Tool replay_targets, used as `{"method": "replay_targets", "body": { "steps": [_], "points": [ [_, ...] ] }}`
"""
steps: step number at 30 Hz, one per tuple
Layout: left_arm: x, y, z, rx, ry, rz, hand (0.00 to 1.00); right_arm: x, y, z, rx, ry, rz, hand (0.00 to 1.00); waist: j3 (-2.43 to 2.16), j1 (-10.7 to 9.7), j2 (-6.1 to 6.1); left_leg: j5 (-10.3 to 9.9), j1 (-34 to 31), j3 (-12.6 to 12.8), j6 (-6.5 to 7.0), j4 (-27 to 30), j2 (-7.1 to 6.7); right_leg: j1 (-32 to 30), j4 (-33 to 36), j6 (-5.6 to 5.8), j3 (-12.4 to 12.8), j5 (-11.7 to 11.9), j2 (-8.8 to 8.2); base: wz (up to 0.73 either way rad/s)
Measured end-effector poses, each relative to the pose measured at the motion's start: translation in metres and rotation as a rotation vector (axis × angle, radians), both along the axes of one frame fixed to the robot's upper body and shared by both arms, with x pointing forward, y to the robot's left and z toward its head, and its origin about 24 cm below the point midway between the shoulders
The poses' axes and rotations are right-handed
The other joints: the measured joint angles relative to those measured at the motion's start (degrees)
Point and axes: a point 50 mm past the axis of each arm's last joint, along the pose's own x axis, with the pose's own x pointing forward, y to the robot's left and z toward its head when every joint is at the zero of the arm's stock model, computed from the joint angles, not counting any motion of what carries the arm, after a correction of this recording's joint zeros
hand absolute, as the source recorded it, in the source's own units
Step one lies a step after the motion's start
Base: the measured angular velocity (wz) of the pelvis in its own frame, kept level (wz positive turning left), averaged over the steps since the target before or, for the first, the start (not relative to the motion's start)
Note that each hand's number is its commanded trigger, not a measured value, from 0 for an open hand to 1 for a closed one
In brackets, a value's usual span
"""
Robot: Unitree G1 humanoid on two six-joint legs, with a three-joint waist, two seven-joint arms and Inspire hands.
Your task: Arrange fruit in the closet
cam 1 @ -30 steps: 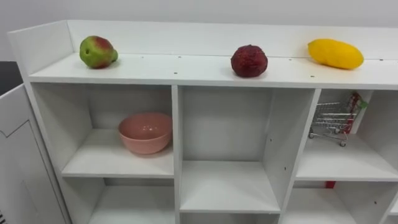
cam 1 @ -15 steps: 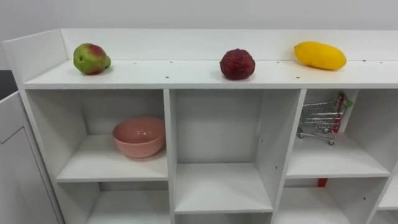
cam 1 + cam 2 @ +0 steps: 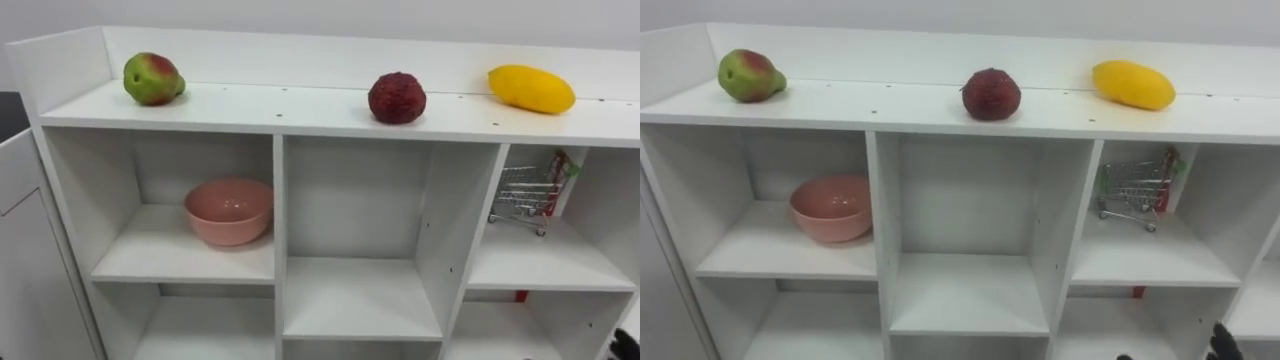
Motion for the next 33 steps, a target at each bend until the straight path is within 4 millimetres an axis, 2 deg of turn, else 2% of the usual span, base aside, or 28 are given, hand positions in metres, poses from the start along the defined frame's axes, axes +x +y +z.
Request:
{"method": "replay_targets", "body": {
  "steps": [5,11,13,17,25,29,31,33],
  "points": [
    [-0.002,-0.006,-0.002,-0.013,0.016,-0.040,0.00,0.017,0.013,0.050,-0.085,-0.205,0.043,0.00,-0.16,-0.21,0.52,0.01,0.04,-0.17,0.00,0.01,0.00,0.11,0.04,0.00,-0.10,0.00,0.01,0.00],
    [-0.003,-0.008,-0.003,-0.036,0.014,-0.052,0.00,0.023,0.025,0.097,-0.212,-0.400,0.082,0.00,-0.21,0.67,0.95,0.08,-0.29,-0.02,-0.04,0.11,0.04,-0.85,0.53,0.00,-0.09,0.00,0.02,-0.02],
    [-0.002,-0.009,-0.003,-0.043,0.009,-0.057,0.00,0.024,0.025,0.108,-0.233,-0.444,0.086,0.00,-0.23,0.97,0.80,0.08,-0.23,-0.06,-0.03,0.14,0.06,-0.85,0.70,0.00,-0.16,0.00,0.01,0.00],
    [0.000,-0.012,-0.003,-0.069,0.008,-0.073,0.00,0.027,0.032,0.132,-0.270,-0.547,0.122,0.00,0.03,1.37,0.24,0.08,-0.31,-0.12,-0.03,0.32,0.11,-0.84,0.73,0.00,-0.22,0.00,0.03,0.00],
    [0.009,-0.016,-0.004,-0.091,-0.003,-0.115,0.00,0.035,0.048,0.157,-0.277,-0.657,0.185,0.00,-0.01,1.89,-0.14,0.08,-1.28,-0.38,-0.03,1.05,0.14,-1.20,0.88,-0.01,-0.31,0.01,0.03,0.01],
    [0.014,-0.017,-0.004,-0.095,-0.009,-0.131,0.00,0.036,0.050,0.161,-0.302,-0.664,0.215,0.00,-0.28,2.82,-0.76,0.08,-1.82,-0.57,-0.03,1.36,0.12,-1.17,0.89,-0.02,-0.75,0.02,0.02,0.04],
    [0.015,-0.017,-0.004,-0.095,-0.008,-0.139,0.00,0.038,0.052,0.165,-0.303,-0.680,0.227,0.00,-0.18,3.13,-0.82,0.08,-1.89,-0.66,-0.03,1.49,0.12,-1.13,0.90,-0.03,-0.83,0.02,0.02,0.03],
    [0.015,-0.017,-0.004,-0.095,-0.006,-0.138,0.00,0.044,0.053,0.172,-0.279,-0.705,0.237,0.00,0.16,3.25,-0.71,0.08,-1.89,-0.92,-0.03,1.56,0.12,-1.11,0.86,-0.06,-0.88,0.04,0.01,0.00]
  ]
}}
